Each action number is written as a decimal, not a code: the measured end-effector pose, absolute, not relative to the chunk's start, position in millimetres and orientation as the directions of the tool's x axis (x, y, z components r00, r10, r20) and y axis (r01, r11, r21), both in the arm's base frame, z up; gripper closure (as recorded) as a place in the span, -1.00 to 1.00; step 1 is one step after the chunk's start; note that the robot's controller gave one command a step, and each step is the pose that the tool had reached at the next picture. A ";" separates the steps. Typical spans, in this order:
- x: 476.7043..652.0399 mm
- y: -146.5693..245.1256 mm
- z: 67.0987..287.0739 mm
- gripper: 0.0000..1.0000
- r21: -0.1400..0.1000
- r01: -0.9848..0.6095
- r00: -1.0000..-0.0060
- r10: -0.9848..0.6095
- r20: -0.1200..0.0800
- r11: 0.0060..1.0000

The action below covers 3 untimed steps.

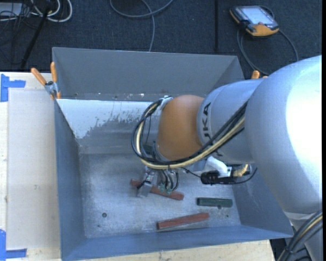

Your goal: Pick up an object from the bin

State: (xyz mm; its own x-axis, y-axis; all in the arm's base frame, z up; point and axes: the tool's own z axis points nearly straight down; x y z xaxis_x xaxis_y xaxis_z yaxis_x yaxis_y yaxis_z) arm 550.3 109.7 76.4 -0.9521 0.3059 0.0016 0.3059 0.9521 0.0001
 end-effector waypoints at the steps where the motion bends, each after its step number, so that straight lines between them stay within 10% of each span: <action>1: 547.2 125.2 199.9 1.00 0.000 0.264 -0.965 0.264 0.001 0.965; 3: 552.5 117.5 214.7 1.00 0.000 0.278 -0.960 0.278 0.002 0.960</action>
Offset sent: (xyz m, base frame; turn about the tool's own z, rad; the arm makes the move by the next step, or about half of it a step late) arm 0.0000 0.0000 0.0000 0.0000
